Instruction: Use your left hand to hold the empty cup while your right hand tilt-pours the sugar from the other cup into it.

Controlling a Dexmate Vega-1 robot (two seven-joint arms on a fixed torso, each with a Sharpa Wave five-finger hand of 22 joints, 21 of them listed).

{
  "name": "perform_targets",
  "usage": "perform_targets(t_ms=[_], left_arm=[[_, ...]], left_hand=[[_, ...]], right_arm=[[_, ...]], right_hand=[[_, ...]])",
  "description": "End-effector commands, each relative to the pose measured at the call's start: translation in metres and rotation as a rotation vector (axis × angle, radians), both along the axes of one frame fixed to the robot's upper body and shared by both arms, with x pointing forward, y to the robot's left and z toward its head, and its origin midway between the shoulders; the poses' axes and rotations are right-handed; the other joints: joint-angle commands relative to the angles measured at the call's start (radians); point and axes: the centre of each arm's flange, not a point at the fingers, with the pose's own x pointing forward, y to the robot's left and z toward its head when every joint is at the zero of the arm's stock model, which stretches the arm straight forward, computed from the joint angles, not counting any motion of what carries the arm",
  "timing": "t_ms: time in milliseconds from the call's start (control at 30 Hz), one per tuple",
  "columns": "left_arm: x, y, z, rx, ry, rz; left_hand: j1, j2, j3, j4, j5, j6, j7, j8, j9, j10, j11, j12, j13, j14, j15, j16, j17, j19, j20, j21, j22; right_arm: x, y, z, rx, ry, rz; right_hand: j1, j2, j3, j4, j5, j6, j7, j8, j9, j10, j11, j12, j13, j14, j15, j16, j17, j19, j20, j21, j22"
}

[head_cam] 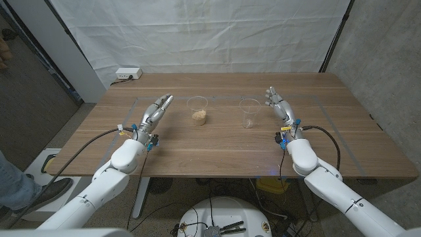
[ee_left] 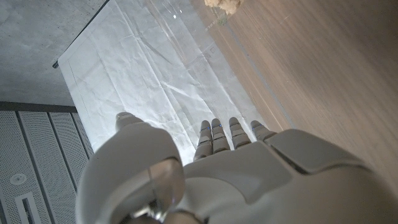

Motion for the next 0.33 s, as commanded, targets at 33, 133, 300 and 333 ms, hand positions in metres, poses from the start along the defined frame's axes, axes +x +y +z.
perform_targets(t_ms=[33,133,300,333], left_arm=[[0.0038,0.0038,0.0068,-0.019,-0.016,-0.018],[0.0048,0.0038,0.0074,-0.021,-0.015,-0.021],[0.0066,0.0038,0.0082,-0.027,-0.012,-0.027],[0.007,0.004,0.0083,-0.027,-0.011,-0.028]], left_hand=[[-0.005,0.001,-0.005,0.007,0.0,0.015,-0.002,0.005,0.0,0.008,0.0,0.009,0.001,0.004,0.002,0.003,0.002,-0.063,-0.006,-0.003,0.004],[-0.006,0.002,-0.006,0.008,0.0,0.016,-0.003,0.004,0.0,0.009,0.0,0.009,0.001,0.004,0.001,0.003,0.001,-0.066,-0.007,-0.004,0.004],[-0.008,0.002,-0.007,0.01,0.0,0.018,-0.006,0.003,0.0,0.011,-0.001,0.008,0.001,0.002,0.001,0.001,0.001,-0.071,-0.007,-0.006,0.004],[-0.009,0.002,-0.007,0.01,0.0,0.018,-0.005,0.003,0.0,0.011,-0.001,0.008,0.001,0.001,0.001,0.0,0.001,-0.072,-0.006,-0.007,0.004]], right_arm=[[-0.0069,-0.0015,0.0055,0.05,-0.041,0.026],[-0.0078,-0.0014,0.0068,0.057,-0.04,0.014],[-0.0058,0.0013,0.0102,0.054,-0.041,0.016],[-0.0055,0.0018,0.0109,0.054,-0.039,0.017]], right_hand=[[0.005,0.01,-0.003,-0.004,0.002,0.015,0.0,0.009,0.002,0.013,0.002,0.005,0.002,0.014,0.001,0.003,0.003,0.01,0.0,0.001,0.001],[0.007,0.013,-0.001,-0.005,0.002,0.018,0.0,0.009,0.003,0.017,-0.002,0.005,0.002,0.017,0.003,0.003,0.003,0.009,0.002,-0.001,0.001],[0.011,0.019,0.001,-0.006,0.002,0.022,-0.003,0.009,0.003,0.018,-0.006,0.004,0.002,0.021,0.003,0.001,0.003,0.008,0.007,-0.003,0.001],[0.011,0.019,0.002,-0.006,0.001,0.023,-0.003,0.009,0.003,0.019,-0.007,0.005,0.002,0.023,0.002,0.001,0.003,0.008,0.008,-0.004,0.001]])
